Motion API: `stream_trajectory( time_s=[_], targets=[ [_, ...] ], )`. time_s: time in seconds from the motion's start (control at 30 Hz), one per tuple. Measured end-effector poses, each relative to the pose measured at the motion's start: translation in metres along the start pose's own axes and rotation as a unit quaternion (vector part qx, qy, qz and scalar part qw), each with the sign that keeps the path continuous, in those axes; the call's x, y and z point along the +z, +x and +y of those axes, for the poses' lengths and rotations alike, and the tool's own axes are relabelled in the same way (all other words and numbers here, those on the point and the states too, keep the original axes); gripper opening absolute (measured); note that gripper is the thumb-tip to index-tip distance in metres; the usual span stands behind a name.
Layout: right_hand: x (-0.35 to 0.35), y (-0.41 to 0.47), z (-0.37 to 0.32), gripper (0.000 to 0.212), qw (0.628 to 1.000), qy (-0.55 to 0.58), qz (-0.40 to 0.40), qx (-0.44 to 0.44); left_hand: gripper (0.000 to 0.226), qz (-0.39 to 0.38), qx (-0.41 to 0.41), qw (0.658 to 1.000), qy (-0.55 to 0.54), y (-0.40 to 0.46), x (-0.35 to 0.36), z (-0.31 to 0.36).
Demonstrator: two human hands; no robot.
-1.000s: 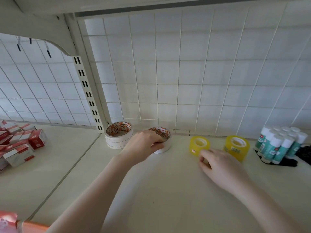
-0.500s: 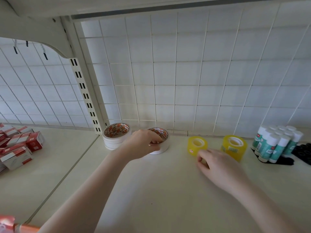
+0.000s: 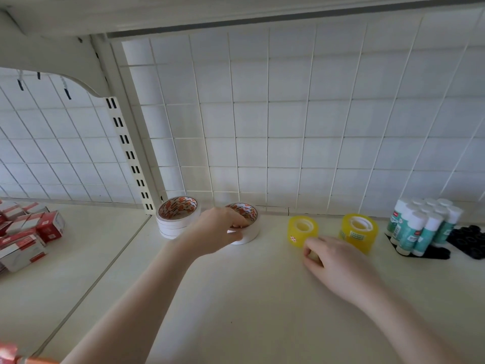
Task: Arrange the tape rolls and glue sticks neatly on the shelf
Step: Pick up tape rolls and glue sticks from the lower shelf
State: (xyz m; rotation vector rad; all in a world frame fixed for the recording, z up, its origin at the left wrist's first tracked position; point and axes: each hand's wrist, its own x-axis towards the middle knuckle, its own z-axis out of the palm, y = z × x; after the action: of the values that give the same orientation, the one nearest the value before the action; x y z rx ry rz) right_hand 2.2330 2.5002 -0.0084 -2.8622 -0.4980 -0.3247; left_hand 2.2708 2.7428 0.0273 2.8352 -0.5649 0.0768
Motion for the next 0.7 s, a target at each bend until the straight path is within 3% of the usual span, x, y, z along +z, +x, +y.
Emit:
stream_trajectory(
  time_s=[0.13, 0.27, 0.43, 0.6, 0.7],
  targets=[
    [-0.014, -0.008, 0.009, 0.023, 0.998, -0.029, -0.062, -0.012, 0.041, 0.067, -0.014, 0.996, 0.051, -0.019, 0.005, 0.014],
    [-0.036, -0.023, 0.024, 0.029, 0.995, -0.065, -0.074, 0.027, 0.038, 0.151, -0.086, 0.984, 0.043, -0.05, 0.017, 0.04],
    [-0.051, -0.061, 0.043, 0.026, 0.993, -0.095, 0.022, 0.07, 0.038, 0.155, -0.152, 0.976, 0.032, -0.076, 0.038, 0.075],
    [-0.047, -0.1, 0.066, 0.022, 0.98, -0.037, 0.123, 0.153, 0.037, 0.157, -0.144, 0.977, 0.025, -0.089, 0.048, 0.104],
    [-0.043, -0.132, 0.073, 0.029, 0.969, -0.057, 0.183, 0.158, 0.036, 0.172, -0.12, 0.978, 0.001, -0.093, 0.053, 0.122]
  ],
)
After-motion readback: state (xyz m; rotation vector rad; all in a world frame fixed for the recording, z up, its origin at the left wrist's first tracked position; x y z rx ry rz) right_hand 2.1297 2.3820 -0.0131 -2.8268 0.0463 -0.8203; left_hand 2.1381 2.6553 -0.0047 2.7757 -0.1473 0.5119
